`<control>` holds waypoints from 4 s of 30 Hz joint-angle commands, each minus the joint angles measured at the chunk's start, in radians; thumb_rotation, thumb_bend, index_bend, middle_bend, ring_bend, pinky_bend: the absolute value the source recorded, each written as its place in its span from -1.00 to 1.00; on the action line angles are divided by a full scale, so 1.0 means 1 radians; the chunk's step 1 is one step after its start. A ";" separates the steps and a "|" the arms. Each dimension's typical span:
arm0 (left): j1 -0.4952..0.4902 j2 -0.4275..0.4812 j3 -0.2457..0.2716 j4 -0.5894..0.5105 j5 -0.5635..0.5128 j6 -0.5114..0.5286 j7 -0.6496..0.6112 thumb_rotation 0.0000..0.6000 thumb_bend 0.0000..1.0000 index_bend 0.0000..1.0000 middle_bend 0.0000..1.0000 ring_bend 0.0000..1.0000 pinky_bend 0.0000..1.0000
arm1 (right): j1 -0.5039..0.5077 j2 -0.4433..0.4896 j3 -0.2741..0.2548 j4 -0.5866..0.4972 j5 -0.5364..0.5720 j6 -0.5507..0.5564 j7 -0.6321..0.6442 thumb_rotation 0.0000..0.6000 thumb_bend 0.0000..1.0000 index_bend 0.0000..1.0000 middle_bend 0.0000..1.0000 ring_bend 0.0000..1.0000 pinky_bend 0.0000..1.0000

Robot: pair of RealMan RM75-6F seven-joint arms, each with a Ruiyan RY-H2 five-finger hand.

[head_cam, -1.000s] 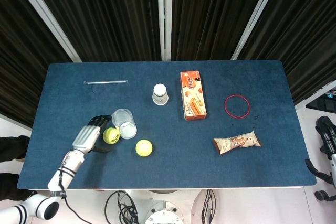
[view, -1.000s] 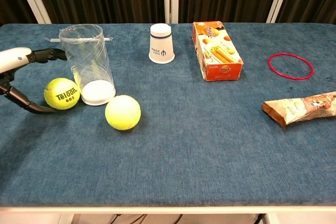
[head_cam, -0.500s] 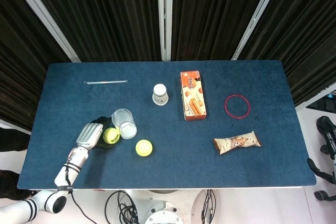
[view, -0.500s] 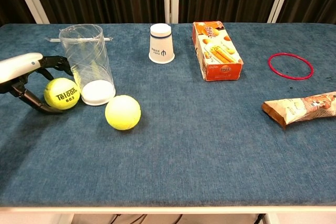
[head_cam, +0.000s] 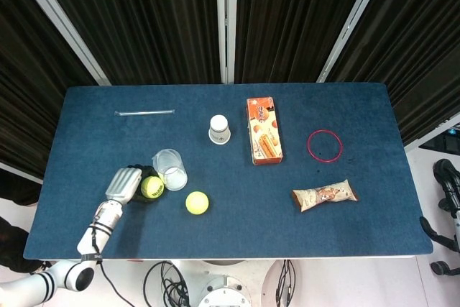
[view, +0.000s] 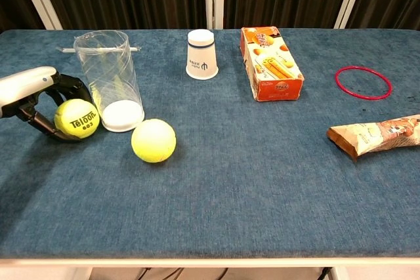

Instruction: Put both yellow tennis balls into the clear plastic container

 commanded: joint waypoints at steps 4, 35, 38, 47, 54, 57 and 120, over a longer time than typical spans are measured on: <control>0.005 0.006 -0.004 -0.012 -0.001 0.025 0.009 1.00 -0.72 0.04 -0.02 -0.27 -0.22 | -0.002 0.002 0.001 -0.001 0.000 0.004 0.001 1.00 -0.51 -1.00 -1.00 -1.00 -1.00; -0.008 0.342 -0.141 -0.480 -0.010 0.177 0.149 1.00 -0.70 0.09 0.02 -0.23 -0.11 | 0.002 0.019 0.000 -0.049 -0.039 0.031 -0.028 1.00 -0.51 -1.00 -1.00 -1.00 -1.00; -0.041 0.322 -0.155 -0.493 -0.040 0.154 0.195 1.00 -0.70 0.09 0.02 -0.23 -0.11 | -0.001 0.018 0.002 -0.038 -0.028 0.031 -0.015 1.00 -0.51 -1.00 -1.00 -1.00 -1.00; -0.092 0.267 -0.148 -0.479 -0.078 0.125 0.256 1.00 -0.70 0.04 0.00 -0.24 -0.12 | 0.002 0.013 0.010 -0.013 -0.007 0.020 0.011 1.00 -0.51 -1.00 -1.00 -1.00 -1.00; -0.103 0.267 -0.143 -0.473 -0.096 0.116 0.252 1.00 -0.80 -0.47 -0.23 -0.39 -0.15 | 0.005 0.009 0.011 0.000 0.001 0.009 0.024 1.00 -0.51 -1.00 -1.00 -1.00 -1.00; -0.102 0.264 -0.138 -0.460 -0.076 0.125 0.228 1.00 -0.86 -0.72 -0.39 -0.48 -0.18 | 0.006 0.007 0.012 0.000 0.002 0.009 0.024 1.00 -0.51 -1.00 -1.00 -1.00 -1.00; -0.103 -0.030 0.101 -0.075 0.508 0.048 0.460 1.00 -0.46 -0.60 -0.56 -0.69 -0.36 | -0.013 -0.023 -0.006 0.077 0.001 0.012 0.088 1.00 -0.51 -1.00 -1.00 -1.00 -1.00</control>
